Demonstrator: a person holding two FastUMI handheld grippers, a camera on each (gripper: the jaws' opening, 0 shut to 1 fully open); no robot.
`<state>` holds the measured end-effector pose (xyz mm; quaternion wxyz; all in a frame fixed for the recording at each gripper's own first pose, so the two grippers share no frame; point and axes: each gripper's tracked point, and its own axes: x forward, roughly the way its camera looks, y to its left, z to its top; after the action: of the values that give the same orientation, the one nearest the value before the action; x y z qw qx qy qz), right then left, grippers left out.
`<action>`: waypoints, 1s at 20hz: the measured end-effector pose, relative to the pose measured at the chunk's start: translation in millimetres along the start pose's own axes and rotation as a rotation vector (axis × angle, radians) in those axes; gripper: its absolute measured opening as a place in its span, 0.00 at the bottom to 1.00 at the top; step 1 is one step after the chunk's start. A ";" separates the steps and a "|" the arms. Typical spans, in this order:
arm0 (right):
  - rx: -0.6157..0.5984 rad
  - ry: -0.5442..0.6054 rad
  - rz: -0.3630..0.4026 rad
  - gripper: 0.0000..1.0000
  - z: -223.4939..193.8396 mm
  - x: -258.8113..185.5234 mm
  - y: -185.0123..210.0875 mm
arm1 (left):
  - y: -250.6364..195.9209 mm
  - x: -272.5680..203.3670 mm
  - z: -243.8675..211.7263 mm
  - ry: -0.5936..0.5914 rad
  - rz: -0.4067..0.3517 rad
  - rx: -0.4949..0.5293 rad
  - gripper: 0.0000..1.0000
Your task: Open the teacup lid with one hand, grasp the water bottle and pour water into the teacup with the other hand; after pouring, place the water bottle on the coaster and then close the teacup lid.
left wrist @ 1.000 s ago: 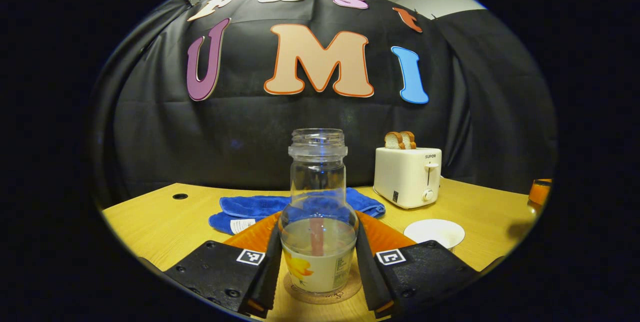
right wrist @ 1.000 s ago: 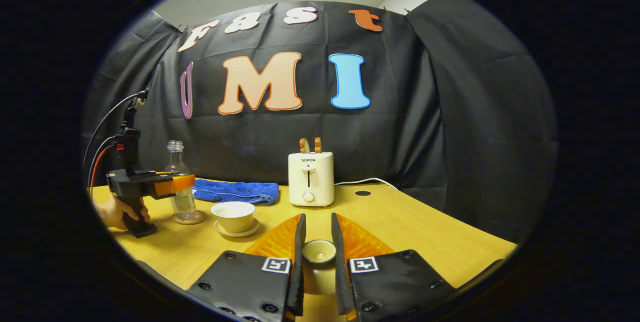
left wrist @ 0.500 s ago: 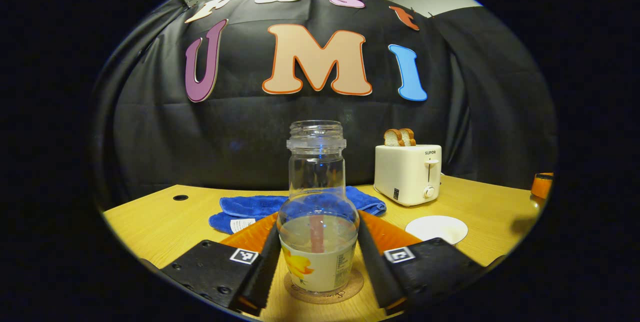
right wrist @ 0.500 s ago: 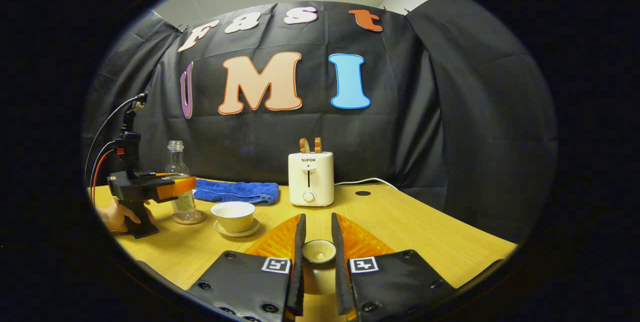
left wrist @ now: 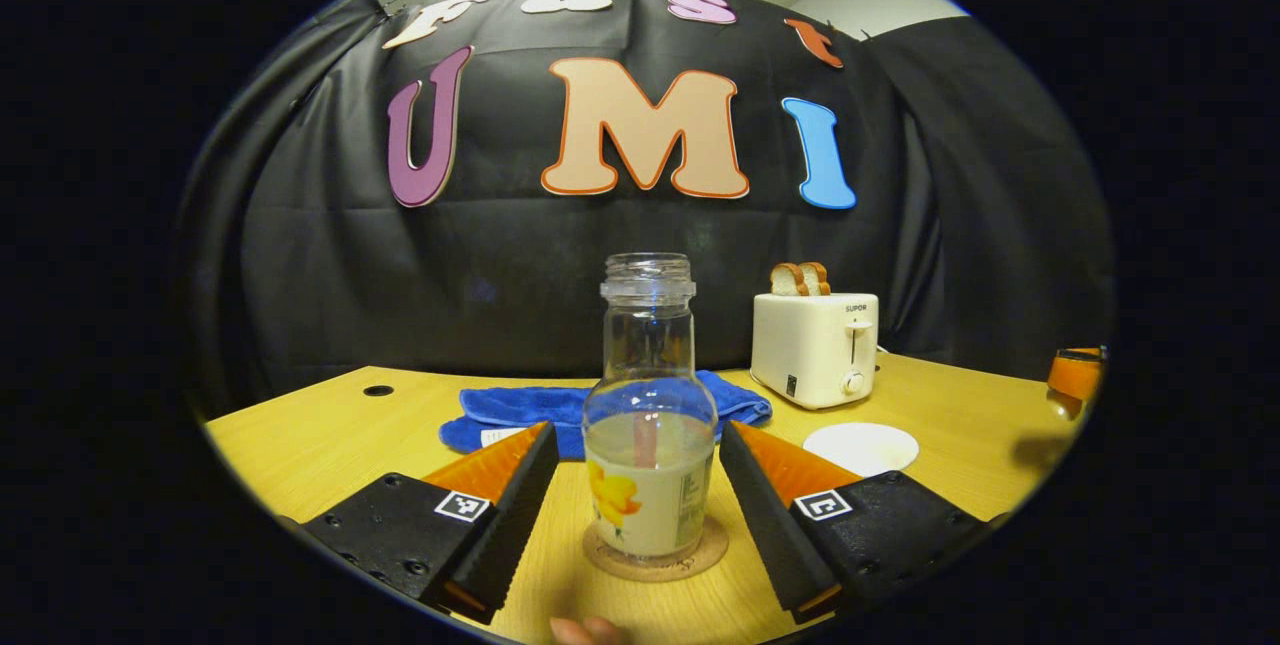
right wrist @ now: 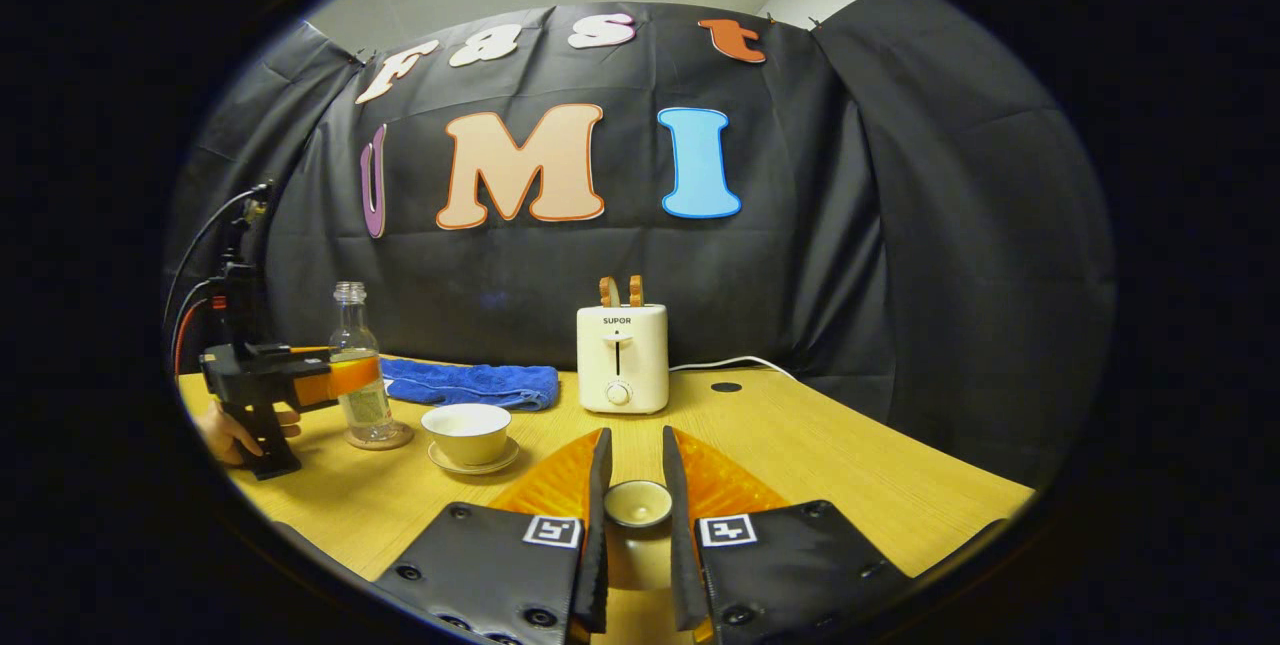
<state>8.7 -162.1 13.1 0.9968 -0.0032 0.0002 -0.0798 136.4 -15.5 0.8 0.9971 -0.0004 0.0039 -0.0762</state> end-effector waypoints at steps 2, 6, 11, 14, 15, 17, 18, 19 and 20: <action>0.001 0.001 0.039 0.28 -0.8 0.1 10.7 | 3.1 -19.7 -3.7 -0.003 0.045 0.001 0.94; 0.006 0.005 0.135 0.29 -2.4 12.0 45.7 | 4.8 -83.5 3.9 -0.015 -0.004 0.000 0.96; 0.010 0.016 0.301 0.28 -6.9 44.5 113.8 | 16.2 -96.5 2.3 -0.004 0.025 0.002 0.94; 0.010 0.020 0.316 0.29 -8.7 70.9 135.9 | 11.8 -99.2 2.0 -0.007 0.009 0.002 0.95; 0.012 0.021 0.306 0.29 -10.0 80.3 140.8 | 12.3 -99.7 2.4 -0.007 0.008 0.001 0.94; 0.010 0.022 0.292 0.29 -10.3 97.6 152.3 | 13.4 -100.0 2.3 -0.008 0.010 0.002 0.94; 0.010 0.023 0.290 0.29 -11.0 104.6 158.6 | 12.1 -100.9 2.3 -0.007 0.007 0.002 0.94; 0.010 0.026 0.286 0.29 -11.7 111.7 163.8 | 12.0 -101.0 2.6 -0.008 0.005 0.002 0.94; 0.010 0.026 0.284 0.29 -11.6 118.1 168.6 | 11.5 -100.9 2.1 -0.007 0.003 0.001 0.94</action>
<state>152.1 -14.6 0.4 0.9980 0.0028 0.0130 0.0622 38.5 11.2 3.6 0.9972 0.0001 0.0005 -0.0746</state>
